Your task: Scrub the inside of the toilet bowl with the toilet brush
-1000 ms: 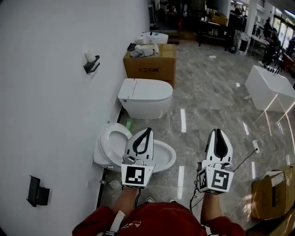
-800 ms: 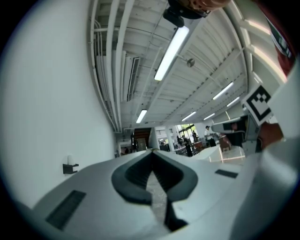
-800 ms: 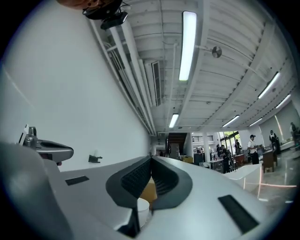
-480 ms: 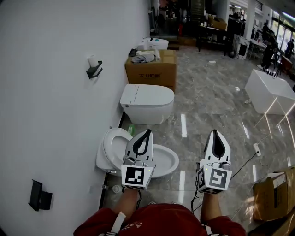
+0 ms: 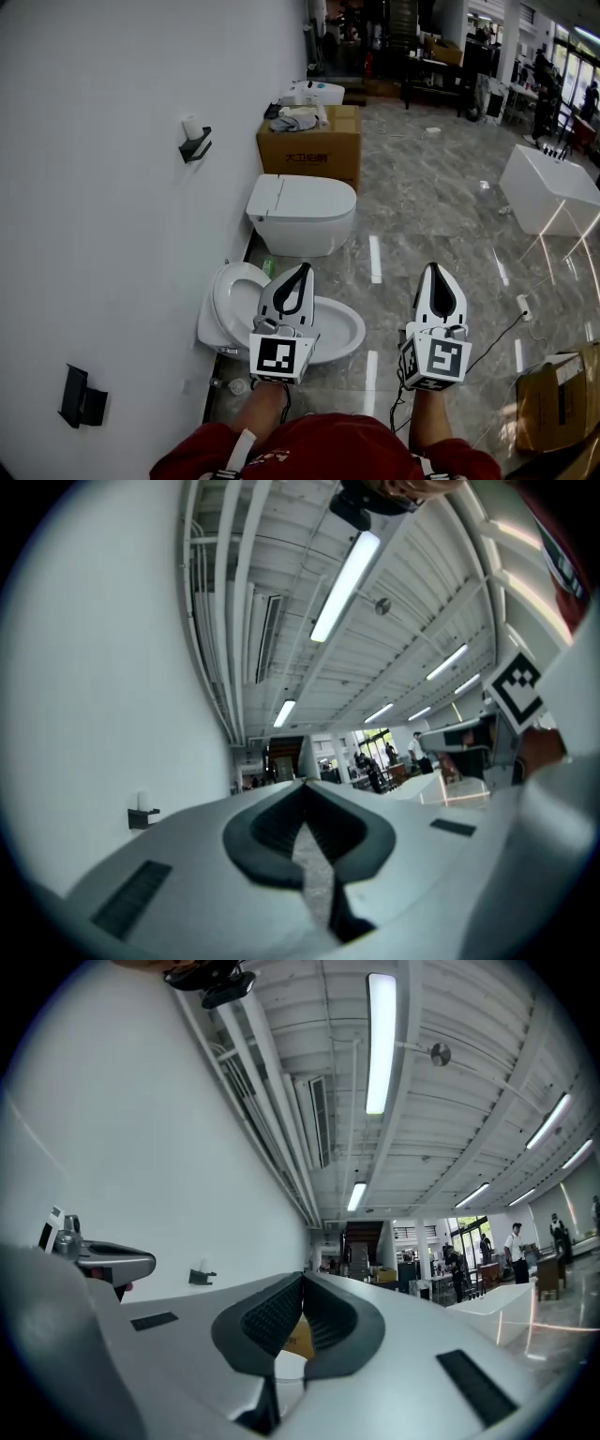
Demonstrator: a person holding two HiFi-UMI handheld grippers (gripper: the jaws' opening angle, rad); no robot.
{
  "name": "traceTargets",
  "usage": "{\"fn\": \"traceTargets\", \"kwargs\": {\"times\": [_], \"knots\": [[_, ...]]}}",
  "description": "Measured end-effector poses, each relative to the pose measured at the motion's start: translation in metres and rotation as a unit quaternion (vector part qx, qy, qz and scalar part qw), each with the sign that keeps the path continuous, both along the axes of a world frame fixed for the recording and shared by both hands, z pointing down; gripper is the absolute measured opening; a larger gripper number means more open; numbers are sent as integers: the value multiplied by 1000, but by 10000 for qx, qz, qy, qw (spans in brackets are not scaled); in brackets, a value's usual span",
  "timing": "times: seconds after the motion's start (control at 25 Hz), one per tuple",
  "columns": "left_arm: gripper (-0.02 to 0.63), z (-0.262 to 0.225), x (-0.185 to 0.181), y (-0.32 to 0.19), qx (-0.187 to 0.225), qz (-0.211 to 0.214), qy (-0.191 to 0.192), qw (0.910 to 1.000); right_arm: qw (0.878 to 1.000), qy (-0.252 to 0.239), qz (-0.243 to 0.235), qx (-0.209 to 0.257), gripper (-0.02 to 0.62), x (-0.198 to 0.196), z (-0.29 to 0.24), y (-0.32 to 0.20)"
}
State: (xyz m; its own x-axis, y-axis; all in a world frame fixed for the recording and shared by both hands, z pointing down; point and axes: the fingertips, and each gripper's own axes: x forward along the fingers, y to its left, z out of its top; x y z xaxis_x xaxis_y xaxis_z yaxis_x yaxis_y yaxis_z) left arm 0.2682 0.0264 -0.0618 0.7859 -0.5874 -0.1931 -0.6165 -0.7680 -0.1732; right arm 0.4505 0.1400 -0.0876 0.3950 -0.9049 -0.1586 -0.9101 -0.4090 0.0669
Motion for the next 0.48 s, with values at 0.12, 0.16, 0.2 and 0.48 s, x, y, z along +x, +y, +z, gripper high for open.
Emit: {"fn": "traceTargets", "kwargs": {"times": [0.12, 0.16, 0.2, 0.48], "knots": [[0, -6, 1, 4, -25, 26, 30, 10000, 10000, -32, -42, -4, 2, 1, -2, -2], [0, -7, 1, 6, -93, 25, -24, 10000, 10000, -38, -53, -8, 2, 1, -2, -2], [0, -8, 0, 7, -157, 18, -81, 9998, 10000, -40, -68, -12, 2, 1, -2, -3], [0, -13, -6, 8, -3, -43, -37, 10000, 9999, 17, -157, 26, 2, -4, -2, -8]]}}
